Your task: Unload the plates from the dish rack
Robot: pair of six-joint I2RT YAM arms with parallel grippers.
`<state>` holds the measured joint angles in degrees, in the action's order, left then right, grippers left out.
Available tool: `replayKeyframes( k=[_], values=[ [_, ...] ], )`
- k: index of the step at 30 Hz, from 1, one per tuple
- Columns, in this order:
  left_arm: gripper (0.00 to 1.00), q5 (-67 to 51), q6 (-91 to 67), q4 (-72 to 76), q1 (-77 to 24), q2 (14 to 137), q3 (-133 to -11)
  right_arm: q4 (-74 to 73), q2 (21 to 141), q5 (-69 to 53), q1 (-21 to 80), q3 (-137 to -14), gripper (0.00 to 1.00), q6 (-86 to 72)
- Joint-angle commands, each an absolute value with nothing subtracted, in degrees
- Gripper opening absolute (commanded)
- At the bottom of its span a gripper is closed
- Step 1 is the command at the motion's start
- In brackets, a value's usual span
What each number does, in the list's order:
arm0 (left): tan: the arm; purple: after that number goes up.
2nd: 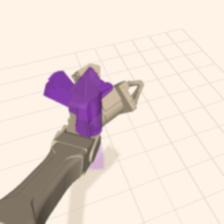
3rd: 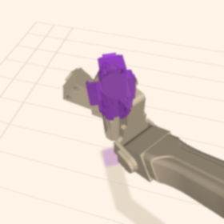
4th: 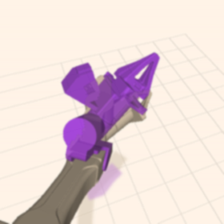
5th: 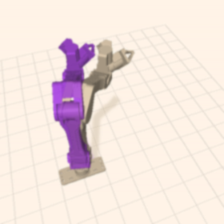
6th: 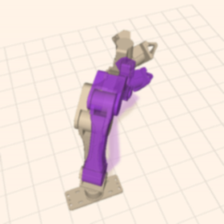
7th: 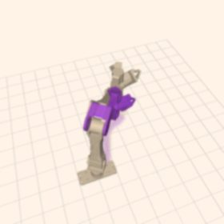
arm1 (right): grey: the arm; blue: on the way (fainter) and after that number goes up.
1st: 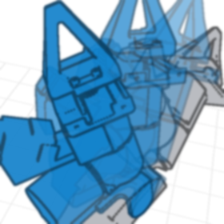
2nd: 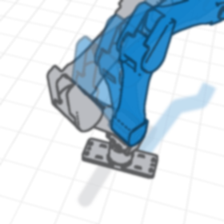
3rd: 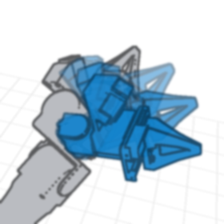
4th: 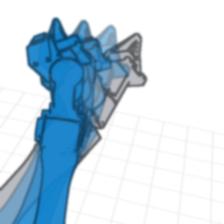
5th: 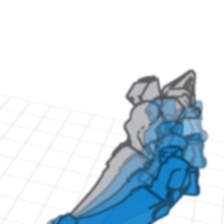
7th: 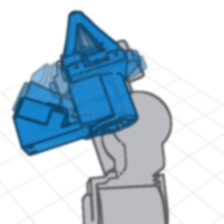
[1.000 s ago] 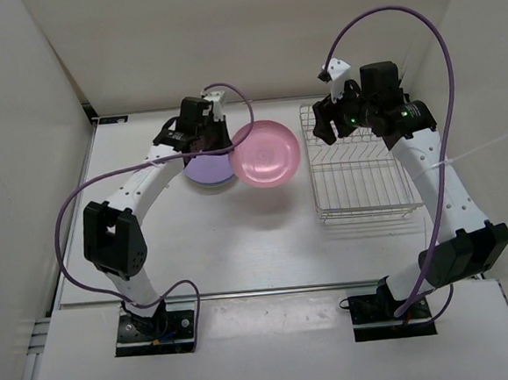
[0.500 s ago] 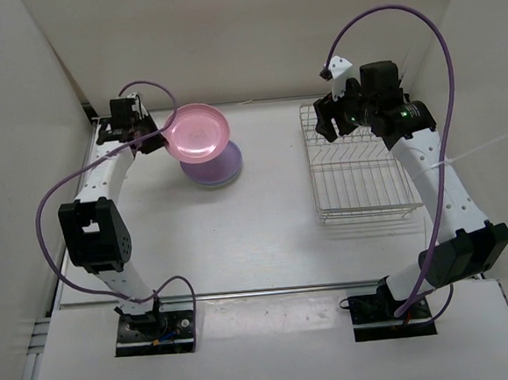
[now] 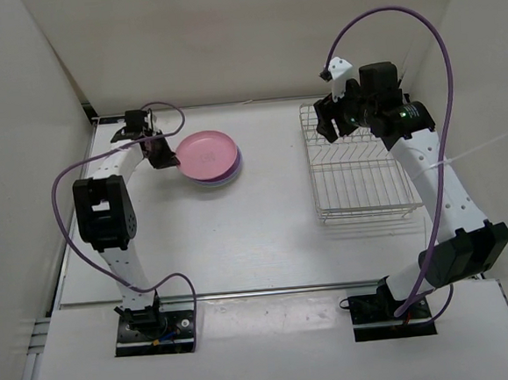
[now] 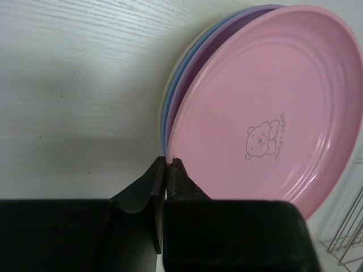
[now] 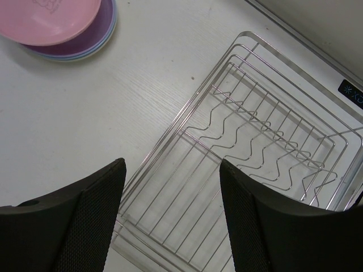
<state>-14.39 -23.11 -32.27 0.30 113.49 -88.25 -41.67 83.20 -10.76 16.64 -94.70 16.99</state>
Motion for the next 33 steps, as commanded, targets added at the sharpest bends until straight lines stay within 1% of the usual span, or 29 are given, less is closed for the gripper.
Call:
replayKeyframes(
  k=[1, 19, 22, 24, 27, 28, 31, 33],
  values=[
    [0.11, -17.31, -24.17, -31.03, 0.7, 112.05, -92.02, -39.46, 81.3, -10.63, 16.61, -94.57, 0.71, 17.4],
    [0.11, -19.07, -24.17, -31.64, -0.44, 115.58, -93.69, -39.99, 80.77, -11.16, 16.61, -94.57, 0.7, 17.4],
    [0.13, -19.07, -24.17, -31.64, -0.96, 116.1, -93.69, -39.99, 80.24, -11.16, 16.61, -94.57, 0.68, 17.93],
    [0.19, -19.07, -24.17, -31.64, -0.97, 116.1, -93.69, -39.99, 80.24, -11.16, 16.61, -94.57, 0.68, 17.93],
    [0.21, -19.07, -24.17, -31.64, -0.97, 116.1, -93.16, -40.52, 80.24, -11.16, 16.61, -94.57, 0.68, 17.93],
    [0.24, -19.07, -24.17, -31.64, -0.97, 116.1, -93.16, -40.52, 80.24, -11.16, 16.61, -94.57, 0.68, 17.93],
    [0.26, -19.07, -24.17, -31.64, -0.97, 115.58, -93.16, -40.52, 80.24, -11.69, 16.61, -94.57, 0.68, 17.93],
    [0.3, -19.07, -24.17, -31.64, -0.97, 115.58, -92.64, -40.52, 80.24, -11.69, 16.61, -94.57, 0.68, 17.93]
  ],
)
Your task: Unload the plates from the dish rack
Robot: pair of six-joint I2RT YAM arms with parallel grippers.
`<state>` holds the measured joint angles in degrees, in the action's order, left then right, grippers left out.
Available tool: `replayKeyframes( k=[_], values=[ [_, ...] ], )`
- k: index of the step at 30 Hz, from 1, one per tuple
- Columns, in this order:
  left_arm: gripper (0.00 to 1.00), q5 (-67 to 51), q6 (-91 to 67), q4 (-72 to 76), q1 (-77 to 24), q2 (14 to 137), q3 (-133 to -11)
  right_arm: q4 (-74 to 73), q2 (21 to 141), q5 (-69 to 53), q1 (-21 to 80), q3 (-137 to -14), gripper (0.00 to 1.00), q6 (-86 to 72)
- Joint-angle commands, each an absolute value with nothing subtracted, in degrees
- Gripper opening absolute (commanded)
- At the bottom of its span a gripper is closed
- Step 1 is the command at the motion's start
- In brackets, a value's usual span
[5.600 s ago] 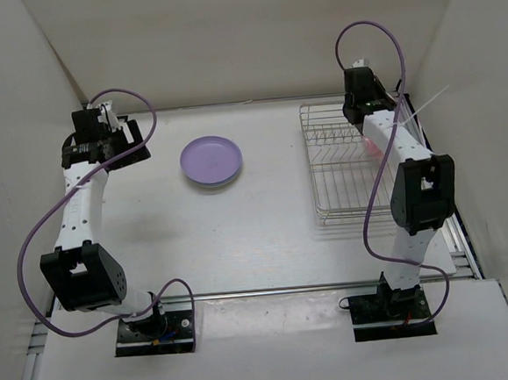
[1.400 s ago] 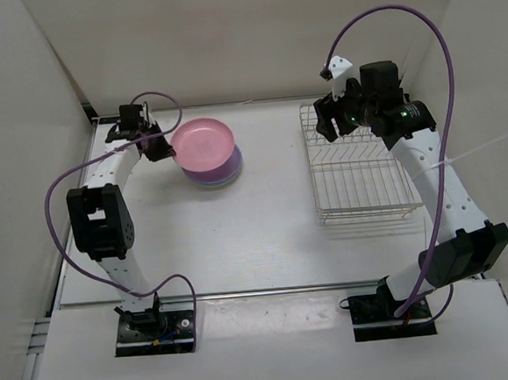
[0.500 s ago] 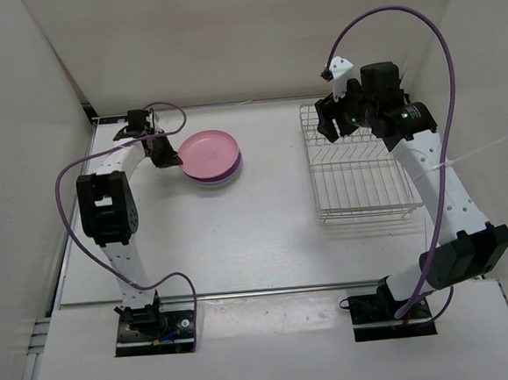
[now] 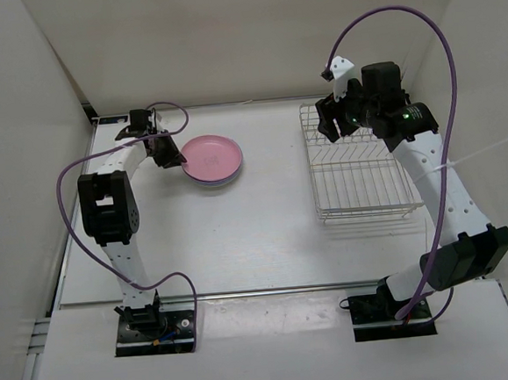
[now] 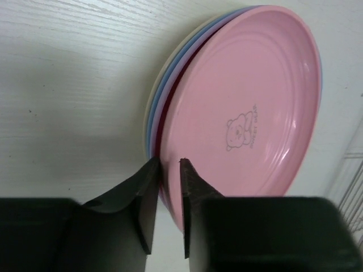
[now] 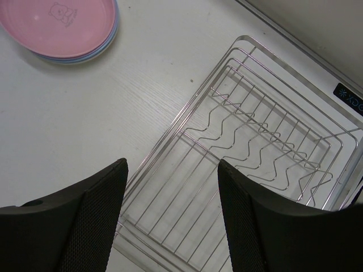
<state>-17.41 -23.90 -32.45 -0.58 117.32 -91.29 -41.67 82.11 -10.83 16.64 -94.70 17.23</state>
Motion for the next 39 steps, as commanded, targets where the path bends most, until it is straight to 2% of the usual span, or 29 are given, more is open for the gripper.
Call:
replayKeyframes(
  k=[1, 2, 3, 5, 7, 18, 19, 20, 21, 22, 30, 39],
  values=[
    [0.34, -19.07, -24.17, -31.64, -0.97, 115.05, -92.64, -40.52, 80.24, -11.69, 16.61, -94.57, 0.68, 17.93],
    [0.34, -19.07, -24.17, -31.64, -0.97, 115.05, -92.64, -40.52, 80.24, -11.69, 16.61, -94.57, 0.68, 17.93],
    [0.41, -19.07, -23.65, -31.64, -0.97, 115.05, -92.03, -40.52, 80.24, -12.21, 16.61, -94.57, 0.68, 17.93],
    [0.46, -19.07, -23.64, -31.64, -0.97, 114.44, -91.41, -40.52, 80.24, -12.22, 16.61, -94.57, 0.68, 17.93],
    [0.58, -19.07, -23.64, -31.12, -0.97, 113.91, -90.44, -40.52, 80.24, -12.22, 16.61, -94.57, 0.68, 17.93],
    [0.6, -20.13, -22.51, -30.59, -0.97, 112.77, -88.24, -41.04, 79.72, -12.22, 16.61, -94.04, 0.68, 17.93],
    [0.73, -19.34, -22.5, -30.59, -0.97, 112.76, -88.24, -40.52, 79.19, -12.22, 16.61, -93.17, 0.7, 17.93],
    [0.91, -18.81, -21.72, -30.59, -0.97, 111.89, -88.24, -40.52, 79.19, -11.61, 16.61, -91.86, 0.73, 17.93],
    [0.98, -18.29, -21.71, -31.28, -0.97, 110.49, -88.24, -39.65, 78.58, -10.99, 16.61, -91.15, 0.82, 17.93],
    [1.0, -18.28, -21.01, -31.29, -0.27, 109.61, -87.55, -38.86, 78.57, -10.99, 16.61, -90.62, 1.0, 17.93],
    [1.0, -18.37, -15.22, -34.71, 1.41, 101.0, -88.41, -38.32, 82.17, -7.39, 11.7, -92.37, 1.0, 10.21],
    [1.0, -15.03, -5.02, -50.17, 12.12, 89.3, -88.25, -42.27, 84.11, -3.26, -4.47, -94.31, 1.0, 4.04]
  ],
)
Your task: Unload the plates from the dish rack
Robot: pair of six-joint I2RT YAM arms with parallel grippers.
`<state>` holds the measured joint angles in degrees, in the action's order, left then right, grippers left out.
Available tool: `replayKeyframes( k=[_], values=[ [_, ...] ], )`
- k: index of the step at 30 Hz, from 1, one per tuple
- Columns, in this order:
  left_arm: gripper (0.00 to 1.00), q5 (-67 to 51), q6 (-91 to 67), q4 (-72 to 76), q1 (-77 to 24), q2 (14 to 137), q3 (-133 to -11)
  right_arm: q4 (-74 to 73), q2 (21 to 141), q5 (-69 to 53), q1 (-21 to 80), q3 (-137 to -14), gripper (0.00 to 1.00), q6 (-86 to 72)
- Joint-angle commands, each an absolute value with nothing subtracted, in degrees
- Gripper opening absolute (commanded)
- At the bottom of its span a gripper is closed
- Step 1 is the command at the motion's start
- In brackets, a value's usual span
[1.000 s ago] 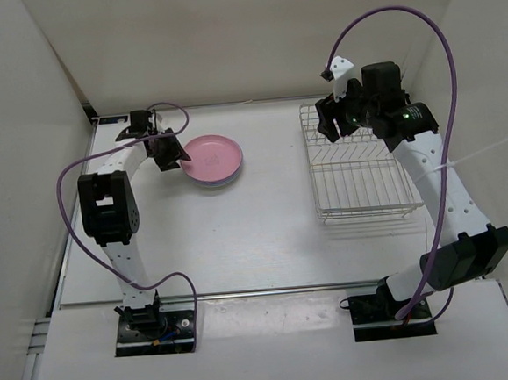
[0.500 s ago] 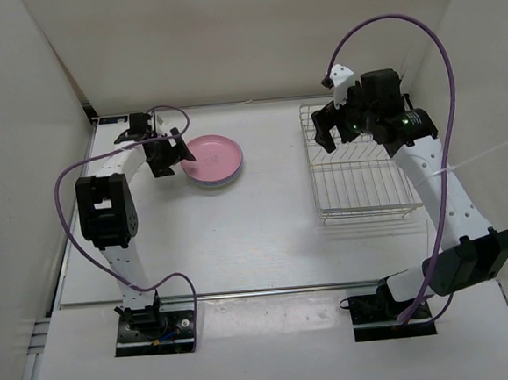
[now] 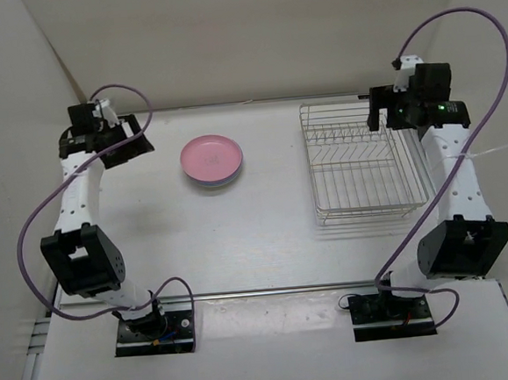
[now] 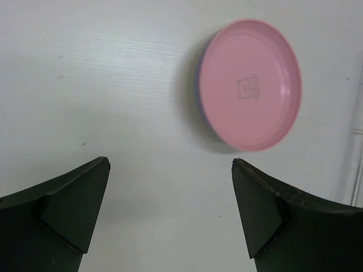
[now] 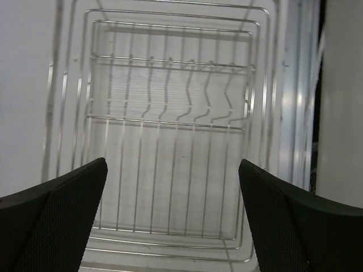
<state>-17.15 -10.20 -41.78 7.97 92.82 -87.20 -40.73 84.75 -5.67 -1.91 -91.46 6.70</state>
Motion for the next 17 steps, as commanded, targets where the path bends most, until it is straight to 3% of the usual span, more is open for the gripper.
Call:
replayKeyframes(
  k=[1, 8, 17],
  values=[
    [1.0, -15.03, -3.97, -51.14, 13.26, 88.34, -87.63, -42.28, 84.11, -2.56, -5.27, -93.0, 1.0, 4.65],
    [1.0, -12.39, 2.02, -54.75, 21.0, 79.46, -79.99, -41.13, 77.7, -5.0, -15.45, -83.95, 1.0, 6.68],
    [1.0, -12.83, 1.41, -53.17, 23.2, 75.32, -76.99, -40.61, 74.8, -9.14, -18.19, -81.39, 1.0, 6.06]
  ],
)
